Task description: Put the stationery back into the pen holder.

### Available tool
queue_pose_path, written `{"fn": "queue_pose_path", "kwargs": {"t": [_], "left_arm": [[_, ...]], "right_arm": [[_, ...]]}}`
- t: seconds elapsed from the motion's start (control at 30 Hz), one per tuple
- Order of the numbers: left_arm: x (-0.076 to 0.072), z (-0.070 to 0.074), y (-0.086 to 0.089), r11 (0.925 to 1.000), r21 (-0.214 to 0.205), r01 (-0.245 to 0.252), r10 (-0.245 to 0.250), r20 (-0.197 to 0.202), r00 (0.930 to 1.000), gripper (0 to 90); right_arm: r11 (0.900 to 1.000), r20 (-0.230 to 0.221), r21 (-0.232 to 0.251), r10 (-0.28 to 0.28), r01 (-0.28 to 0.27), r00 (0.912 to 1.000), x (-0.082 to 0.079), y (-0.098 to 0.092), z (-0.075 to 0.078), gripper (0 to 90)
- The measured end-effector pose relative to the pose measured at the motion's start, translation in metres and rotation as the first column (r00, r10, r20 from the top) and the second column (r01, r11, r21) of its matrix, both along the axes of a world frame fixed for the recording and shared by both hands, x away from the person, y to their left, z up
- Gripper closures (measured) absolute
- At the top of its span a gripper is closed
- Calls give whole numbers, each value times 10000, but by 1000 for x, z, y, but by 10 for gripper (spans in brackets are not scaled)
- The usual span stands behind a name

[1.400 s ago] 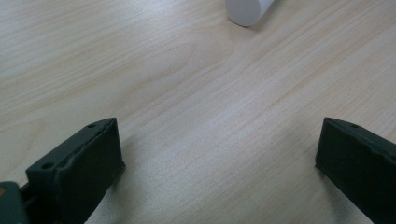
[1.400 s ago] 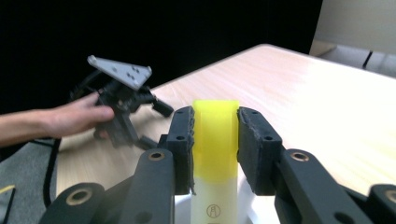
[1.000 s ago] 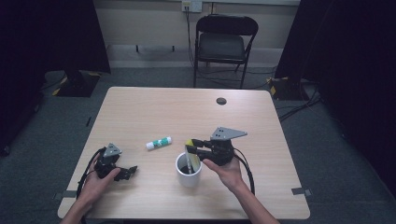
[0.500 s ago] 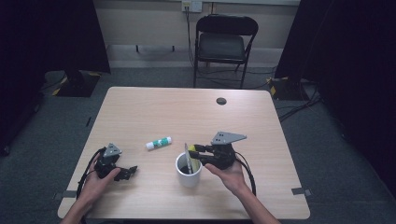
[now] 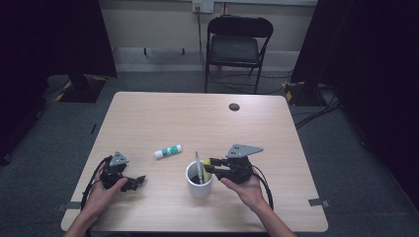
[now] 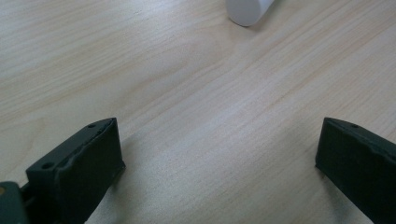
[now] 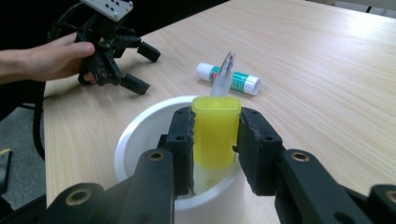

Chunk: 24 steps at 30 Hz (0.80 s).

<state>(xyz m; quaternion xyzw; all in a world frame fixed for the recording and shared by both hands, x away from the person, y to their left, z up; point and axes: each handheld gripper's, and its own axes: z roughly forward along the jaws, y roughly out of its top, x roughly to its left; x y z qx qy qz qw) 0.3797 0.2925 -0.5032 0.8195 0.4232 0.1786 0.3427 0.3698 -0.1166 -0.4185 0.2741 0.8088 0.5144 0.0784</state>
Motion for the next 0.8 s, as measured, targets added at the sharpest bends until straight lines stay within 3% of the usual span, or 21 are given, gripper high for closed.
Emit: {"fn": "queue_pose_path", "kwargs": {"t": [0.3,0.8], "left_arm": [[0,0,0,10000,-7,5,-5,0,10000,0],[0,0,0,10000,-13,-1,1,-3,10000,0]], "right_arm": [[10000,-18,17,55,-55,10000,-5,-5,1,667],[9988,-135,176,-464,467,9988,-2,-15,0,577]]}}
